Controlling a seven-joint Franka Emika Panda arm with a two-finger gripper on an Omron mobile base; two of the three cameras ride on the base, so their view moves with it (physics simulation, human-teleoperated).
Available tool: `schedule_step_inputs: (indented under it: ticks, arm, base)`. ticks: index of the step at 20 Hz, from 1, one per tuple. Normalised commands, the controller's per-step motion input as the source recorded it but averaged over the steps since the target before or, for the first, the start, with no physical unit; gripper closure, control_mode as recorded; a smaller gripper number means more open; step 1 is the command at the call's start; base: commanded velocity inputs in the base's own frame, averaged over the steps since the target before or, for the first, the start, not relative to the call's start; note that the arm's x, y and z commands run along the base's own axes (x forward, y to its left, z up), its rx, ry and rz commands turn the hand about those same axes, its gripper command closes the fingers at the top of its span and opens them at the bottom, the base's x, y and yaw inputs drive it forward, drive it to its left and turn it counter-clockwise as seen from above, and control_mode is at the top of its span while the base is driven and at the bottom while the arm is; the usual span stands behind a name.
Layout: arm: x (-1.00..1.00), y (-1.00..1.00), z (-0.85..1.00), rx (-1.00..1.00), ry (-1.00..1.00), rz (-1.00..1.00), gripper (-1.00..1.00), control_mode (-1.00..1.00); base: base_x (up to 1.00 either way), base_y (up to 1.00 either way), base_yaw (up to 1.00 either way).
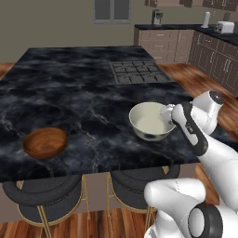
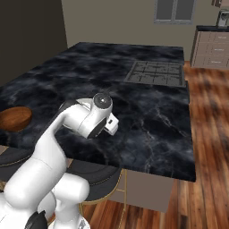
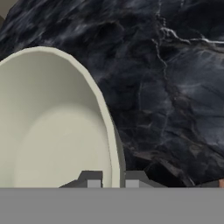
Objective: Pick up the bowls from the cabinet and place each bowl in front of a stool on the dining counter.
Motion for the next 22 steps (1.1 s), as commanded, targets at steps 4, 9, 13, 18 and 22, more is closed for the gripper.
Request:
schedule_step_inputs:
  ticks: [4, 9, 13, 18, 22]
  arm:
    - [0.2, 0.0, -0.35, 0.02, 0.0, 0.0, 1.0, -1.0]
    - [0.24, 0.0, -0.29, 0.01, 0.0, -0.01, 1.0, -1.0]
    - [0.23, 0.0, -0.26, 0.0, 0.0, -0.02, 1.0, -1.0]
    - [0.19, 0.01, -0.27, 0.0, 0.0, -0.03, 1.0, -1.0]
    - [0.15, 0.02, -0.28, 0.0, 0.0, -0.03, 1.0, -1.0]
  base:
    - [0.0, 0.0, 0.0]
    - [0.0, 0.0, 0.0]
    - [0.0, 0.0, 0.0]
    - [0.0, 0.0, 0.0]
    - [0.0, 0.0, 0.0]
